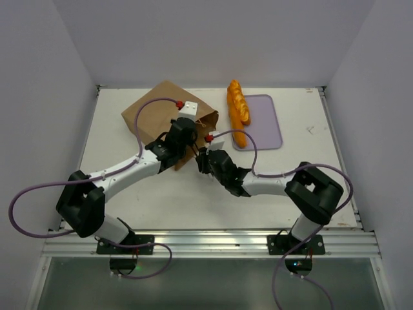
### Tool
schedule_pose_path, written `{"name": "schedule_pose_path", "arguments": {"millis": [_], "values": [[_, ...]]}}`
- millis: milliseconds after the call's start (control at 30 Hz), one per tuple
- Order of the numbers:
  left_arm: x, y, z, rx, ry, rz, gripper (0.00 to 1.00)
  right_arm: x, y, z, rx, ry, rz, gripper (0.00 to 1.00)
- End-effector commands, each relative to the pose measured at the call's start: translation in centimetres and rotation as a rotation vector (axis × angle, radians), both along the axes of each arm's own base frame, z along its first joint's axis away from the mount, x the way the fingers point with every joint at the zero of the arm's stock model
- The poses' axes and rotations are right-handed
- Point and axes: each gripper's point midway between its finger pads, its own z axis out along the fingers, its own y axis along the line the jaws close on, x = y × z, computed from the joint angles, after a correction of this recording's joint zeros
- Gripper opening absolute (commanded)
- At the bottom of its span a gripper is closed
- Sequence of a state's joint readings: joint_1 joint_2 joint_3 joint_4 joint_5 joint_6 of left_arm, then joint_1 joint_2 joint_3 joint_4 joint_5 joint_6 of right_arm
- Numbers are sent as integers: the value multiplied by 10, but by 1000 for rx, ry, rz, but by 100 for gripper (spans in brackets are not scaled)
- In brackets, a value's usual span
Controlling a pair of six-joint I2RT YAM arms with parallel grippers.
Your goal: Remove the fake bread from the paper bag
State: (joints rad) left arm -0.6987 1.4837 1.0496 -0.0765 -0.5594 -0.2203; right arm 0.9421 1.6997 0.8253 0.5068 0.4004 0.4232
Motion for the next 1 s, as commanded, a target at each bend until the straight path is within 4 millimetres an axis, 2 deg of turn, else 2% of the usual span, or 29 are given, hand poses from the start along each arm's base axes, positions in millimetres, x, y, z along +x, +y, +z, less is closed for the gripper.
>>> {"name": "schedule_pose_path", "arguments": {"millis": [0, 100, 133, 167, 300, 333, 400, 467, 500, 567, 600, 667, 700, 800, 833, 933, 967], "values": [[11, 4, 26, -49, -100, 35, 0, -13, -5, 21, 70, 9, 22, 16], [10, 6, 26, -44, -105, 35, 0, -28, -20, 24, 69, 31, 30, 16], [9, 6, 26, -45, -109, 36, 0, -34, -27, 19, 63, 43, 32, 16], [9, 8, 26, -39, -109, 36, 0, -39, -34, 29, 76, 36, 31, 16], [8, 8, 27, -44, -113, 36, 0, -56, -56, 35, 49, 57, 35, 17], [8, 8, 27, -43, -112, 34, 0, -62, -63, 30, 36, 69, 37, 17], [9, 7, 28, -47, -115, 32, 0, -72, -75, 38, 51, 64, 42, 17], [8, 8, 29, -44, -116, 35, 0, -82, -89, 31, 23, 90, 37, 17], [8, 9, 29, -45, -117, 39, 0, -87, -95, 42, 45, 75, 37, 17], [9, 10, 30, -46, -122, 39, 0, -96, -112, 36, 10, 99, 23, 17], [9, 11, 29, -45, -121, 39, 0, -101, -119, 47, 35, 80, 18, 17], [9, 11, 29, -53, -125, 39, 0, -109, -137, 42, 1, 95, -7, 17], [9, 11, 28, -54, -125, 38, 0, -112, -144, 54, 29, 70, -16, 17], [8, 11, 25, -59, -124, 36, 0, -116, -169, 58, -3, 58, -72, 17], [7, 12, 23, -59, -124, 36, 0, -117, -176, 68, 10, 35, -85, 17], [4, 14, 19, -63, -122, 35, 0, -116, -195, 73, -45, 15, -145, 17], [3, 13, 18, -66, -122, 27, 0, -116, -202, 70, -83, 21, -163, 17]]}}
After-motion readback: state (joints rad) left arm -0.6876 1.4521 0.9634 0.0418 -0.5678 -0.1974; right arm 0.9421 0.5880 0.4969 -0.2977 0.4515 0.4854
